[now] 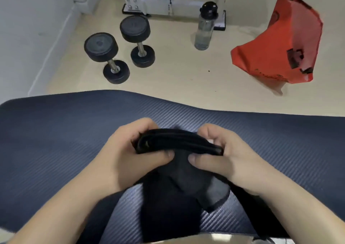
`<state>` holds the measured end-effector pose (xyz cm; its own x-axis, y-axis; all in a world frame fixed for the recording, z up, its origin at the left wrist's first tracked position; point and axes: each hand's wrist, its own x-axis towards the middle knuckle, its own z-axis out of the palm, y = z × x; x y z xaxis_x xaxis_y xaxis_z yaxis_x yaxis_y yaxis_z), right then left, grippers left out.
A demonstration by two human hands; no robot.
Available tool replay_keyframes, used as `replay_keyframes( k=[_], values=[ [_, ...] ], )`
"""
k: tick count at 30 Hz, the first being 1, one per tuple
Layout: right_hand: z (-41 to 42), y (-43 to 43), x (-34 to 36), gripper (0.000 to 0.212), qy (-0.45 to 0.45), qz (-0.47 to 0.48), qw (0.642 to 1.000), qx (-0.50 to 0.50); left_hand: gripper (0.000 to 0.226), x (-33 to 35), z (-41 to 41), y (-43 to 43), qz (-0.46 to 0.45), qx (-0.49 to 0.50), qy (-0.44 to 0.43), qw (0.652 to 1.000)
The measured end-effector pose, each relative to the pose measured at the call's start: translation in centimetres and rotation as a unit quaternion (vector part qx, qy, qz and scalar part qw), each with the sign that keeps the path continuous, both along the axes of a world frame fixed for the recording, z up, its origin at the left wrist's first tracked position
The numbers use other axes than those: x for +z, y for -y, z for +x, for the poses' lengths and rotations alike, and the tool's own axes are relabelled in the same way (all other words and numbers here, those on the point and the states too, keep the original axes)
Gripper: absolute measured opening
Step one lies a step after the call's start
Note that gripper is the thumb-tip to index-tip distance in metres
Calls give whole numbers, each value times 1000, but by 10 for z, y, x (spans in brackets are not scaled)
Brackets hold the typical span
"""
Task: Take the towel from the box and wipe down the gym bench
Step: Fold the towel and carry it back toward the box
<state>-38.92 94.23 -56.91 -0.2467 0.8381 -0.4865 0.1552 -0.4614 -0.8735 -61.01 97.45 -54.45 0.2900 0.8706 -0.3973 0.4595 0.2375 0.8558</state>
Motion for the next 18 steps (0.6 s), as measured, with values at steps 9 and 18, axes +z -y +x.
replay_keyframes(
  k=[9,18],
  values=[
    [71,-8,211,22,-14,-134,980,-149,33,182,60,-10,-123,-34,55,990],
    [182,46,468,24,11,-71,980,-185,54,460,184,20,-127,-112,149,974]
  ],
)
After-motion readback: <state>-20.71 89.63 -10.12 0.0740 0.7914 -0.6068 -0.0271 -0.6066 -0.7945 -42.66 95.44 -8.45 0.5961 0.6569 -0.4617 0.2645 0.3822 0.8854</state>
